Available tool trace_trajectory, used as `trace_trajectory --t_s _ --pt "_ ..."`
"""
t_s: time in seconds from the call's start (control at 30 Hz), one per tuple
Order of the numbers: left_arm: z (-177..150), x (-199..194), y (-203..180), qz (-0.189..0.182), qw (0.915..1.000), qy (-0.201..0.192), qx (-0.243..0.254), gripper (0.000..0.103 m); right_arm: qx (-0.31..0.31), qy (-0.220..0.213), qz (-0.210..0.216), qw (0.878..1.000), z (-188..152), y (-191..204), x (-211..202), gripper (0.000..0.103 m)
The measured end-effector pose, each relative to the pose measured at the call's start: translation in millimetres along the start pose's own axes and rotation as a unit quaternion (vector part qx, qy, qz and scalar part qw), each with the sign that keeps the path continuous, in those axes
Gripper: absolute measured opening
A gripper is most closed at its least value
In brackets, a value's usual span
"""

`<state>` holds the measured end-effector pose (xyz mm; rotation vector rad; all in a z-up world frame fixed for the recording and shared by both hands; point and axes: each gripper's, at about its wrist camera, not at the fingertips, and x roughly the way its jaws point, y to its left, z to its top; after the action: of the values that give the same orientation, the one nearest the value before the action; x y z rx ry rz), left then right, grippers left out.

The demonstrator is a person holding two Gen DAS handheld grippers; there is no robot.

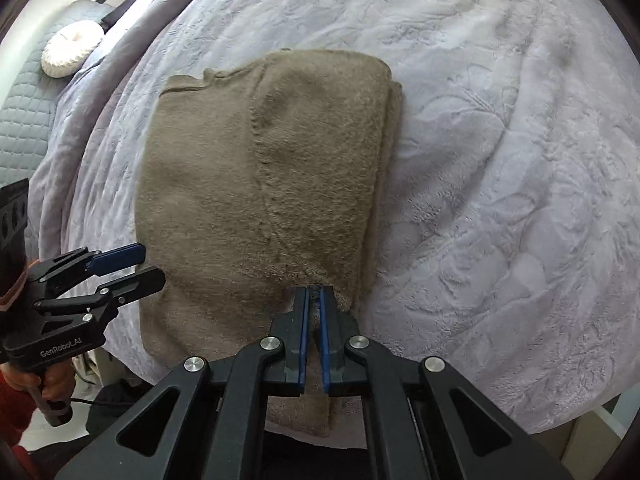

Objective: Fold small clothes

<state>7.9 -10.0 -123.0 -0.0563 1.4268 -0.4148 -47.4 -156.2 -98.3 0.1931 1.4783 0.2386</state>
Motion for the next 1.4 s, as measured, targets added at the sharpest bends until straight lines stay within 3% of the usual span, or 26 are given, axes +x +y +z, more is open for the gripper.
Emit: trace_trajectory --t_s 0.07,0.2,0.37,0.6,0.67,0.7,0.73,0.83,0.87,0.9,0.97,1.03,1.2,1.4 --pt "0.3 -1.1 0.1 -0.002 1.0 0.001 0.001 0.051 0.009 0.001 -0.006 1.0 -2.1 -10.4 1.2 0.01" --pt "-4.1 -6.8 2.3 0.012 0.9999 0.011 0.003 0.051 0.037 0.012 -0.022 0.999 -13.2 -25.8 -4.7 0.01" --pt "-12.5 -15.0 9.5 0.03 0.9991 0.027 -0.014 0.051 0.081 0.003 -0.012 0.997 -26.6 -37.9 -24.5 0.01" --pt "-11.4 -34.8 6.8 0.073 0.9968 0.017 -0.025 0.051 0.065 -0.015 -0.01 0.998 -18.8 -8.5 -41.7 0.011" --pt "-9.1 -40.1 5.8 0.074 0.9967 0.016 -0.029 0.065 0.058 -0.016 -0.009 0.998 -14.6 1.8 -42.1 0.011" --pt "-8.5 -43.8 5.5 0.075 0.9965 0.012 -0.035 0.083 0.054 -0.016 -0.009 0.998 -12.9 7.0 -41.9 0.011" --pt "-8.4 -48.4 5.5 0.077 0.9963 0.002 -0.039 0.088 0.051 -0.015 -0.01 0.999 -10.7 12.3 -41.3 0.011" --pt "-6.8 -56.9 6.4 0.083 0.9955 -0.011 -0.044 0.088 0.043 -0.013 -0.016 0.999 -6.0 25.4 -39.4 0.011" --pt "-6.9 -58.0 8.3 0.085 0.9952 -0.011 -0.049 0.091 0.042 -0.012 -0.019 0.999 -3.7 28.5 -38.7 0.016" --pt "-5.4 -56.7 8.7 0.086 0.9949 -0.008 -0.053 0.103 0.04 -0.01 -0.024 0.999 -2.6 31.9 -37.8 0.022" --pt "-5.1 -56.0 10.5 0.09 0.994 -0.007 -0.062 0.103 0.039 -0.009 -0.036 0.999 -1.2 36.0 -38.8 0.064" --pt "-5.8 -56.0 13.6 0.093 0.9933 -0.003 -0.068 0.103 0.039 -0.013 -0.044 0.998 -0.4 40.0 -40.3 0.076" --pt "-7.3 -53.8 15.5 0.108 0.9914 0.003 -0.074 0.103 0.023 -0.027 -0.071 0.997 0.0 47.6 -44.7 0.086" --pt "-8.1 -56.9 20.2 0.125 0.9882 -0.002 -0.088 0.103 0.005 -0.041 -0.095 0.995 -0.8 56.7 -47.9 0.087"
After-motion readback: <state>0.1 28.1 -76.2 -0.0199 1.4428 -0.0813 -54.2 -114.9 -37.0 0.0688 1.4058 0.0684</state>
